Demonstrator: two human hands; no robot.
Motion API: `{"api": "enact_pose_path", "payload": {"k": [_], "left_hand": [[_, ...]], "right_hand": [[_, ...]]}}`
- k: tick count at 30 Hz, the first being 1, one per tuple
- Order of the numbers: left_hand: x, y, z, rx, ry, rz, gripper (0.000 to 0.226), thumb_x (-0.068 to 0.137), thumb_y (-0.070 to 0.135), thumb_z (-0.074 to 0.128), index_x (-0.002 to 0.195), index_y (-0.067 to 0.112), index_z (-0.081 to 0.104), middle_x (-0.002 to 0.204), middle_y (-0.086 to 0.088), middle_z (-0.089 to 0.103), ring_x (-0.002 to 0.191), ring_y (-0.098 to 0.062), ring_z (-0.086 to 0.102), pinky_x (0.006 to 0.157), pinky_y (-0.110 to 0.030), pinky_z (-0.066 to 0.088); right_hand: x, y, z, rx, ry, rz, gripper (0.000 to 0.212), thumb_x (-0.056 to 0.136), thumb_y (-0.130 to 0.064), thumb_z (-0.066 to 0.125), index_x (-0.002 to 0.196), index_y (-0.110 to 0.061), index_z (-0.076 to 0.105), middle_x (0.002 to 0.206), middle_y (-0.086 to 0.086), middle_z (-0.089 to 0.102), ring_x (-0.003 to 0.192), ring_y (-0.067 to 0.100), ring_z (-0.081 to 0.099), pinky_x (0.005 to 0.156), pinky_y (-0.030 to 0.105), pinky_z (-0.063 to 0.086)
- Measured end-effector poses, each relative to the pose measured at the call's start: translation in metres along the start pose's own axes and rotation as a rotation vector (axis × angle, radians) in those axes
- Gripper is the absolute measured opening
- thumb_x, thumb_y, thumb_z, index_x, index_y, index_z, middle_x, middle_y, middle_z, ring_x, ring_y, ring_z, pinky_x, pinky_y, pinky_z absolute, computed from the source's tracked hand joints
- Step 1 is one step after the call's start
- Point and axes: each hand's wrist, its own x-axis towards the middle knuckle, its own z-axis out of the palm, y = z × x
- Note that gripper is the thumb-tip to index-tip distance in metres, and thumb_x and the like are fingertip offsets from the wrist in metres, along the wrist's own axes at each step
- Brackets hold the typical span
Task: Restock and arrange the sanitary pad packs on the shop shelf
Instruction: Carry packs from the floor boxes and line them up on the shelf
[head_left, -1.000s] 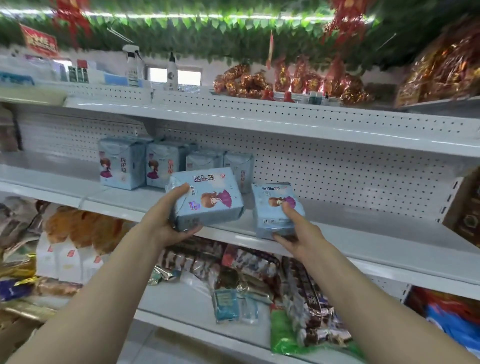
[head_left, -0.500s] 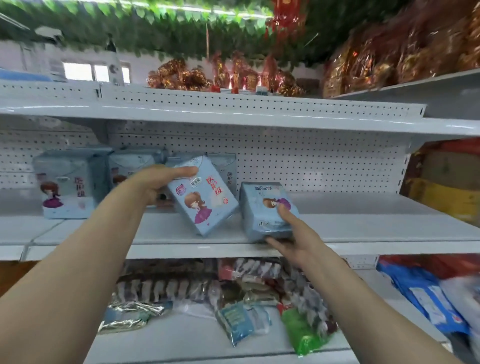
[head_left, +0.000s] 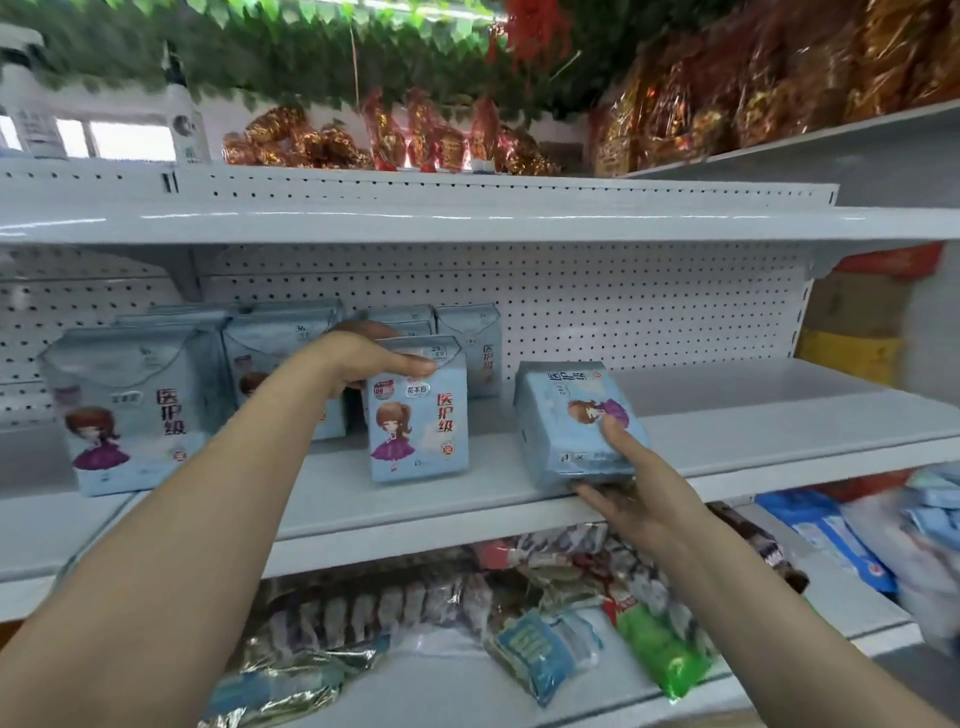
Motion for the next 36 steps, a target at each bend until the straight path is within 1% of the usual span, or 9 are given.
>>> {"api": "enact_pose_path", "payload": {"k": [2, 5, 9, 17, 22, 31, 34, 35, 36], "left_hand": [[0.004, 0.001, -0.005, 0.082, -0.001, 0.044, 0.086, 0.073, 0.035, 0.087, 0.147, 0.017, 0.046, 0.138, -0.007, 0.057, 0.113, -0.020, 0.052, 0.091, -0.032, 0.036], [0.019, -0.007, -0.013, 0.202, 0.024, 0.099, 0.091, 0.070, 0.045, 0.087, 0.148, 0.020, 0.046, 0.154, -0.005, 0.043, 0.136, -0.028, 0.045, 0.104, -0.033, 0.037], [0.033, -0.013, -0.016, 0.242, 0.025, 0.152, 0.093, 0.068, 0.049, 0.086, 0.147, 0.020, 0.047, 0.157, -0.003, 0.039, 0.141, -0.027, 0.040, 0.113, -0.036, 0.032], [0.050, -0.020, -0.017, 0.359, 0.081, 0.211, 0.085, 0.077, 0.050, 0.080, 0.148, 0.021, 0.044, 0.159, -0.002, 0.035, 0.144, -0.028, 0.036, 0.116, -0.040, 0.029], [0.057, -0.023, -0.019, 0.298, 0.112, 0.226, 0.081, 0.074, 0.044, 0.084, 0.143, 0.018, 0.051, 0.155, -0.005, 0.042, 0.140, -0.029, 0.041, 0.114, -0.039, 0.033], [0.058, -0.026, -0.011, 0.299, 0.162, 0.197, 0.079, 0.074, 0.044, 0.085, 0.141, 0.020, 0.052, 0.157, -0.005, 0.038, 0.141, -0.028, 0.040, 0.116, -0.037, 0.030], [0.056, -0.027, -0.004, 0.306, 0.206, 0.163, 0.077, 0.074, 0.049, 0.082, 0.140, 0.023, 0.051, 0.157, -0.008, 0.034, 0.100, -0.022, 0.070, 0.110, -0.031, 0.035], [0.056, -0.028, -0.002, 0.306, 0.217, 0.155, 0.078, 0.074, 0.051, 0.082, 0.140, 0.023, 0.051, 0.157, -0.008, 0.035, 0.092, -0.020, 0.071, 0.108, -0.032, 0.037], [0.055, -0.029, -0.001, 0.306, 0.229, 0.153, 0.081, 0.072, 0.054, 0.082, 0.140, 0.023, 0.051, 0.157, -0.008, 0.036, 0.097, -0.022, 0.070, 0.109, -0.035, 0.038]], "right_hand": [[-0.001, 0.002, 0.004, -0.014, 0.006, -0.017, 0.034, 0.084, -0.033, 0.079, 0.110, -0.015, 0.067, 0.104, 0.008, 0.075, 0.100, 0.026, 0.071, 0.083, 0.039, 0.059], [-0.003, 0.004, 0.012, -0.029, 0.009, -0.038, 0.034, 0.084, -0.033, 0.079, 0.110, -0.016, 0.068, 0.102, 0.006, 0.077, 0.100, 0.025, 0.072, 0.085, 0.040, 0.060], [-0.007, 0.004, 0.021, -0.032, 0.014, -0.035, 0.032, 0.084, -0.033, 0.079, 0.109, -0.015, 0.068, 0.104, 0.009, 0.077, 0.098, 0.025, 0.073, 0.093, 0.043, 0.058], [-0.009, 0.005, 0.029, -0.042, -0.001, -0.040, 0.032, 0.085, -0.031, 0.079, 0.109, -0.013, 0.069, 0.099, 0.008, 0.078, 0.096, 0.024, 0.074, 0.088, 0.041, 0.059], [-0.008, 0.003, 0.035, -0.033, -0.010, -0.042, 0.030, 0.085, -0.029, 0.079, 0.107, -0.012, 0.068, 0.095, 0.009, 0.078, 0.095, 0.025, 0.073, 0.093, 0.044, 0.058], [-0.005, 0.003, 0.054, -0.039, -0.056, -0.034, 0.026, 0.086, -0.029, 0.077, 0.103, -0.013, 0.067, 0.097, 0.009, 0.073, 0.091, 0.023, 0.071, 0.082, 0.039, 0.061], [-0.006, 0.005, 0.057, -0.038, -0.068, -0.023, 0.025, 0.086, -0.029, 0.077, 0.101, -0.013, 0.068, 0.089, 0.008, 0.075, 0.088, 0.023, 0.071, 0.077, 0.039, 0.062], [-0.007, 0.005, 0.057, -0.037, -0.071, -0.020, 0.025, 0.086, -0.029, 0.078, 0.101, -0.012, 0.068, 0.084, 0.007, 0.076, 0.087, 0.023, 0.071, 0.076, 0.039, 0.062], [-0.008, 0.005, 0.058, -0.034, -0.074, -0.018, 0.024, 0.086, -0.029, 0.078, 0.101, -0.012, 0.068, 0.081, 0.007, 0.076, 0.086, 0.023, 0.072, 0.075, 0.040, 0.062]]}}
